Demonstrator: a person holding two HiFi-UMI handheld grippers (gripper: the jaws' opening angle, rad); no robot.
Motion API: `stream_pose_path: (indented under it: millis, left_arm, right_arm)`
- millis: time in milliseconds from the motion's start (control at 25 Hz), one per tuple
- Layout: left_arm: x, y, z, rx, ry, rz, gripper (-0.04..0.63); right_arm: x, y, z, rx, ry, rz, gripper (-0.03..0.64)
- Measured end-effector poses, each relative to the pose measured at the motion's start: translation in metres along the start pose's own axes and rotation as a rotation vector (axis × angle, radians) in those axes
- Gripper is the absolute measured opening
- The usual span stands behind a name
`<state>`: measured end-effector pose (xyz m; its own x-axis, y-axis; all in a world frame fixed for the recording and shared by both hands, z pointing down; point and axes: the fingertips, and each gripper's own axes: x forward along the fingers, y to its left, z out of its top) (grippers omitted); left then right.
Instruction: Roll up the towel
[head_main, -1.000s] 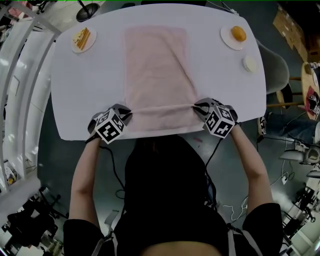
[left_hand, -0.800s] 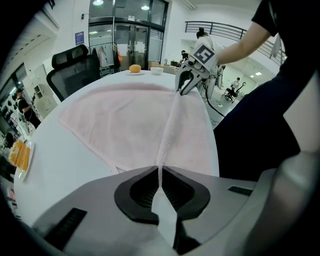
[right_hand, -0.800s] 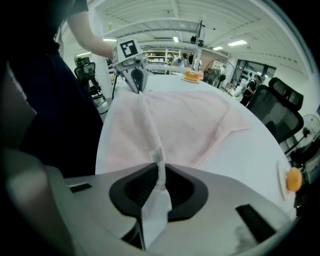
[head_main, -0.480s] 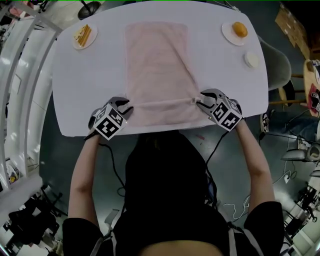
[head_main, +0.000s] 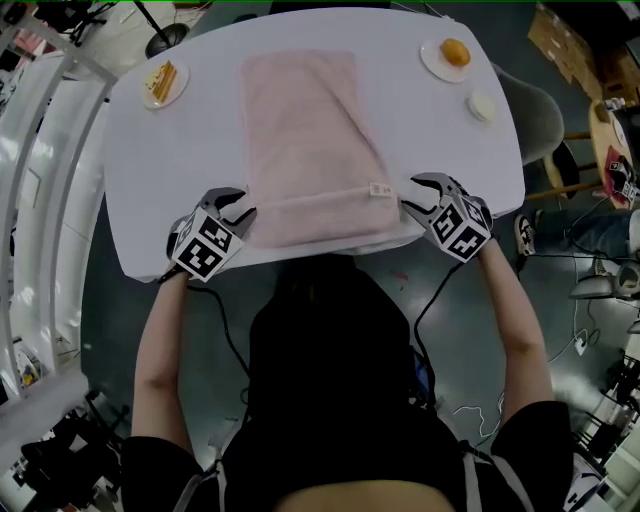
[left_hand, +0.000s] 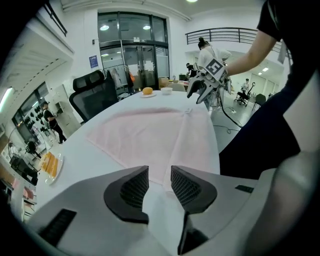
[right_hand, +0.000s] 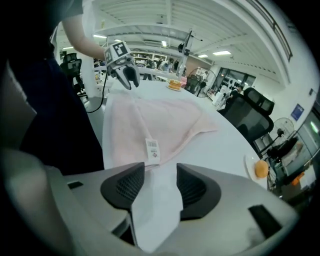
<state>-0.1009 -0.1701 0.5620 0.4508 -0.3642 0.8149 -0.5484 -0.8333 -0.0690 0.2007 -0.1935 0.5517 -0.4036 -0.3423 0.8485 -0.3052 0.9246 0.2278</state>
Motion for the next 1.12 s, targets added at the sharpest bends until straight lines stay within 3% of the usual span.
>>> stream_pose_path:
  millis: [280,520,920,1120]
  left_arm:
    - [-0.013,-0.055,-0.03,0.106,0.042,-0.102,0.143]
    - [-0.012,-0.085,-0.052,0.143,0.068,-0.146,0.143]
    - [0.005,-0.094,-0.047,0.183,0.063,-0.149,0.143]
    - [0.02,-0.087,-0.053,0.208,0.116,-0.148,0.143]
  right_arm:
    - [-0.008,0.055,0.001,-0.127,0.019,0.031,0.213]
    - [0.002,0.092,0.002,-0.191,0.053,0.083,0.213]
    - [0.023,0.101,-0.001,-0.245,0.078,0.147,0.212]
    - [0.035,0.099,-0.003,-0.266,0.086,0.192,0.213]
